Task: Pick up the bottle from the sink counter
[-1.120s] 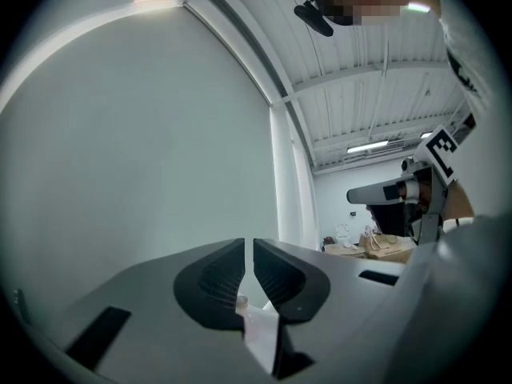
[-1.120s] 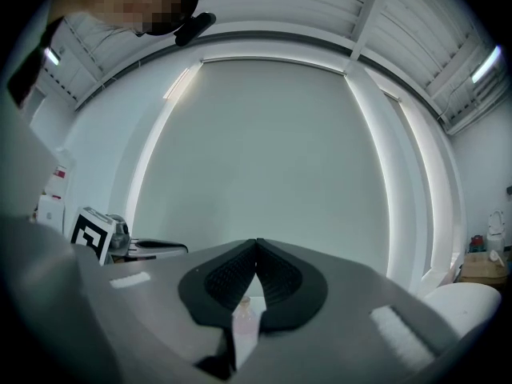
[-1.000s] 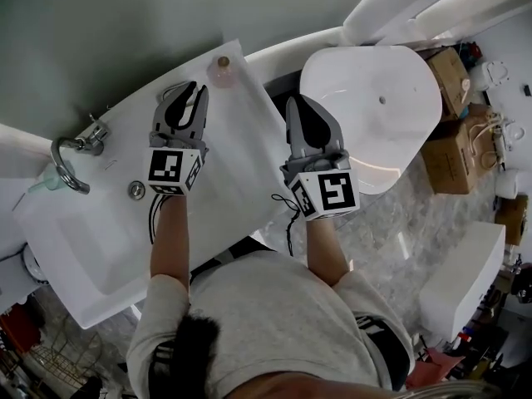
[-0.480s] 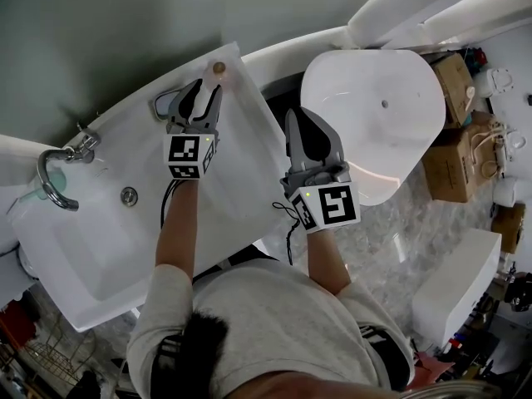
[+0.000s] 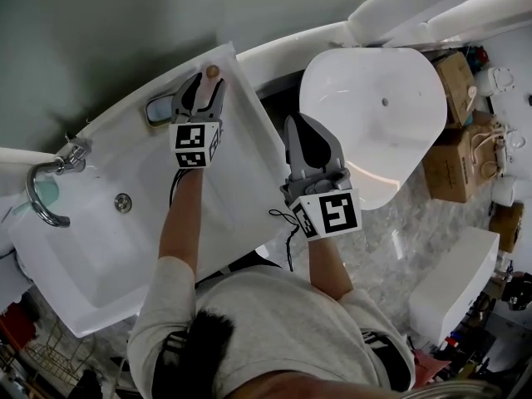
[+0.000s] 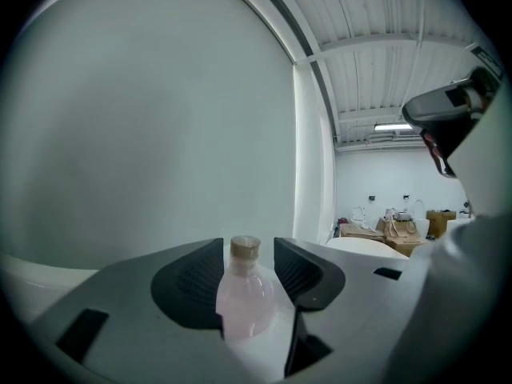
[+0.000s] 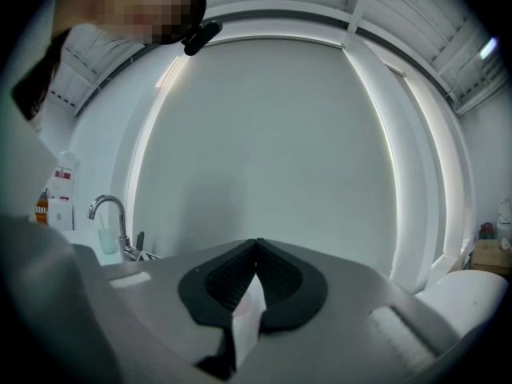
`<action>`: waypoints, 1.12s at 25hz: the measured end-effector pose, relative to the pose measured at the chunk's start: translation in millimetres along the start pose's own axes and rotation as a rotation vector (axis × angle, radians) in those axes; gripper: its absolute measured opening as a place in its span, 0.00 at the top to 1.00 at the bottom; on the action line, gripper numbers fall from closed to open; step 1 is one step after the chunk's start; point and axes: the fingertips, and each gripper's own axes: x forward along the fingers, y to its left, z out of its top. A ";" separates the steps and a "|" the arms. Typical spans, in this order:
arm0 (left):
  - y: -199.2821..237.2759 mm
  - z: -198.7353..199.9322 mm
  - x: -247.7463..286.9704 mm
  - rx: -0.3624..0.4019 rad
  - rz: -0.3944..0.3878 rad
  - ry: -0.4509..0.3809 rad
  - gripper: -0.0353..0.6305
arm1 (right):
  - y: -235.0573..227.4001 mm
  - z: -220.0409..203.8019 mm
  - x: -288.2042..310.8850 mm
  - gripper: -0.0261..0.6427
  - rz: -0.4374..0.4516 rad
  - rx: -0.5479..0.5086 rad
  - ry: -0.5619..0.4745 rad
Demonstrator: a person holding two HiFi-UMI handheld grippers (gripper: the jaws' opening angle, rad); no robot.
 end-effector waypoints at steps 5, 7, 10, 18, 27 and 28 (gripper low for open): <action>-0.9 -6.7 15.8 0.025 0.024 0.019 0.67 | -9.6 -8.7 -1.8 0.94 -0.005 0.009 0.019; -0.4 -6.4 20.7 0.039 0.034 0.020 0.67 | -12.9 -11.7 -2.1 0.94 -0.008 0.010 0.025; 1.8 -4.5 27.6 0.052 0.049 0.022 0.67 | -16.1 -14.8 -1.6 0.94 -0.009 0.013 0.031; 0.0 -7.8 39.9 0.115 0.077 0.062 0.72 | -23.1 -20.4 -1.2 0.94 -0.003 0.019 0.041; 4.2 -9.3 34.8 0.074 0.102 0.066 0.73 | -22.1 -21.9 0.2 0.94 0.007 0.025 0.038; 3.5 -9.4 32.9 0.073 0.105 0.067 0.73 | -21.8 -21.1 0.2 0.94 0.009 0.024 0.037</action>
